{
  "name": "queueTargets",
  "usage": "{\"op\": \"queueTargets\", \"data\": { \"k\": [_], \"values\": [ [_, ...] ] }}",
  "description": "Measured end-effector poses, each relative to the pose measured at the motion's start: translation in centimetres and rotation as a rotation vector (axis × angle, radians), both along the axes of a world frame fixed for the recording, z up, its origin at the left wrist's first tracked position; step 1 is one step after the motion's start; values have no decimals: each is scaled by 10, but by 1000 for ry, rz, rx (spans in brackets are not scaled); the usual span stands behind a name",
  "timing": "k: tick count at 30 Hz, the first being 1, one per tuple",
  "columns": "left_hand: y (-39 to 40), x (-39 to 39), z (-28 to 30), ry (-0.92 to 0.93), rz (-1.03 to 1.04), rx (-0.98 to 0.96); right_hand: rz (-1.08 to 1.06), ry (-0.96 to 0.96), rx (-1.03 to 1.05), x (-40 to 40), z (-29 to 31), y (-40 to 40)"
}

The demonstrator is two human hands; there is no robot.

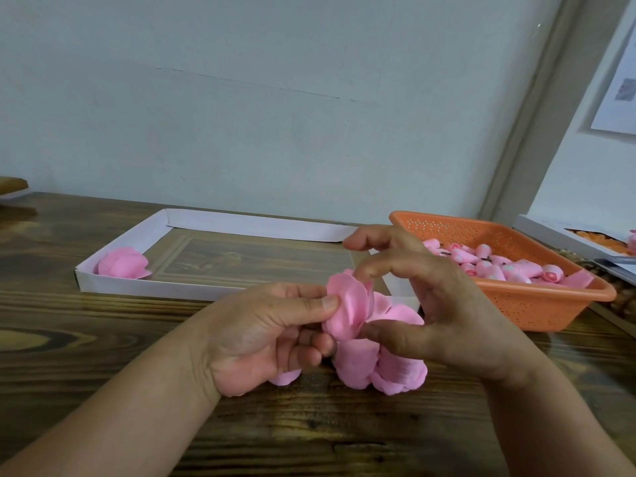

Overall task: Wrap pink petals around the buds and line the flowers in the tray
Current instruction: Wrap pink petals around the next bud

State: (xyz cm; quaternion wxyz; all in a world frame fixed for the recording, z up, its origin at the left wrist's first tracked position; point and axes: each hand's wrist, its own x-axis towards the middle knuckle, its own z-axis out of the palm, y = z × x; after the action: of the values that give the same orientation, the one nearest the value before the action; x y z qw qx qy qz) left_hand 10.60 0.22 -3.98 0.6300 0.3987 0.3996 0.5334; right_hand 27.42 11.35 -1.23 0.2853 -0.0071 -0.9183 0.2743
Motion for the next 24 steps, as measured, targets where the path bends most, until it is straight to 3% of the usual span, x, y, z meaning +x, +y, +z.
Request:
{"op": "queueTargets", "data": {
  "k": [9,14,24],
  "values": [
    [-1,1,2,0,29,-9,-17,-53,25,1,0,1],
    [1,5,1,-28,72,-34,-19,-120,-107,0,-2,5],
    [1,8,1,-48,126,-42,-199,7,-93,-9,-8,3]
  ]
}}
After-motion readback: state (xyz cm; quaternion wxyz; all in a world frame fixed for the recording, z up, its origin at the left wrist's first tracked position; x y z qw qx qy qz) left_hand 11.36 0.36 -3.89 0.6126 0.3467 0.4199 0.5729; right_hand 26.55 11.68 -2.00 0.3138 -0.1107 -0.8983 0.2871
